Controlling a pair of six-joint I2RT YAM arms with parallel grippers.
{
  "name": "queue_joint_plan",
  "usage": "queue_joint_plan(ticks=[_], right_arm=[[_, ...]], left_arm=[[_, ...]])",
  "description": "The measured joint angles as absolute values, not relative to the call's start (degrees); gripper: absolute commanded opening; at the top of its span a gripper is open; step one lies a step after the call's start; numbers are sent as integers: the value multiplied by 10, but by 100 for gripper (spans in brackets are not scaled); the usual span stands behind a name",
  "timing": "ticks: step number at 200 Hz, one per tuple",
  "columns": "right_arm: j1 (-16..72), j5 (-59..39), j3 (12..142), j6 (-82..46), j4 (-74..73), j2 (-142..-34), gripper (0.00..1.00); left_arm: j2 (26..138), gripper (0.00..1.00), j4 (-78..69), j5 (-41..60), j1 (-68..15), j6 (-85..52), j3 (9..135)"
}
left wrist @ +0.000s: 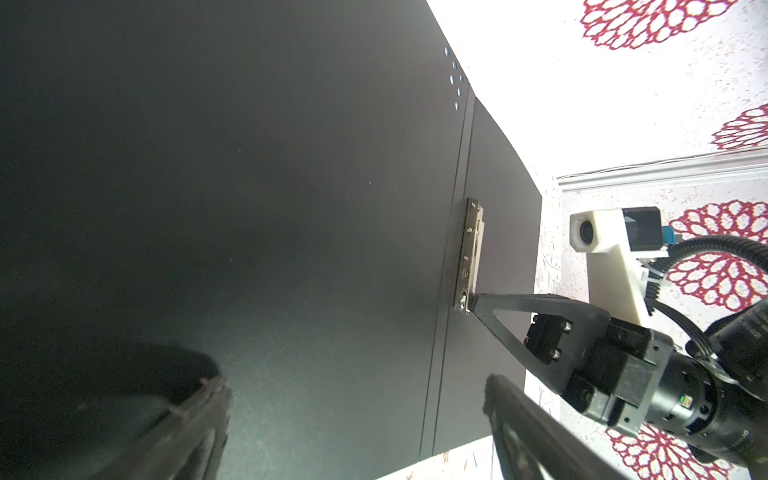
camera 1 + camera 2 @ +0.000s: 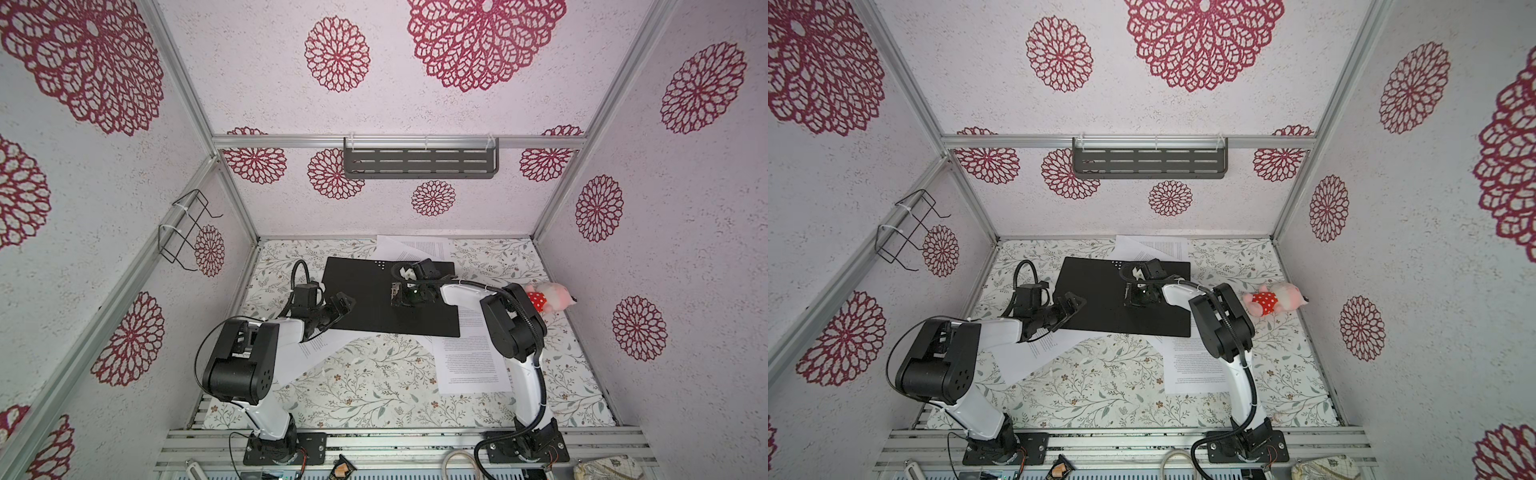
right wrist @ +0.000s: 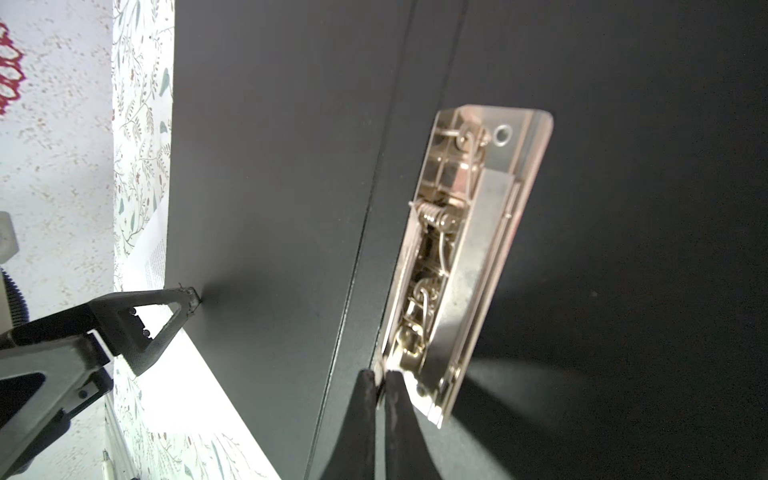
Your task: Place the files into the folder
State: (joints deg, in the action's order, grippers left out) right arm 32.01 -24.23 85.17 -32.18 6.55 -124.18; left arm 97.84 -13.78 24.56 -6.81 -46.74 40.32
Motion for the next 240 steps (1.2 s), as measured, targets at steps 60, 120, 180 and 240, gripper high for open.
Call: queue_joint_plan(ticks=[60,120,180,240], right_arm=[[314,-254,828,-329,29,-1242,0],[308,-258,802,-331,-13,-1242,0],[302,-275,783,-335,-30,-1216,0],[297,-283,792,-324,-2,-1186,25]], left_arm=[[982,99,-128,235,-69,-467,410],[983,99,-123,231,-69,-467,411],[985,99,-121,224,-69,-468,414],[993,98,-137,208,-70,-468,415]])
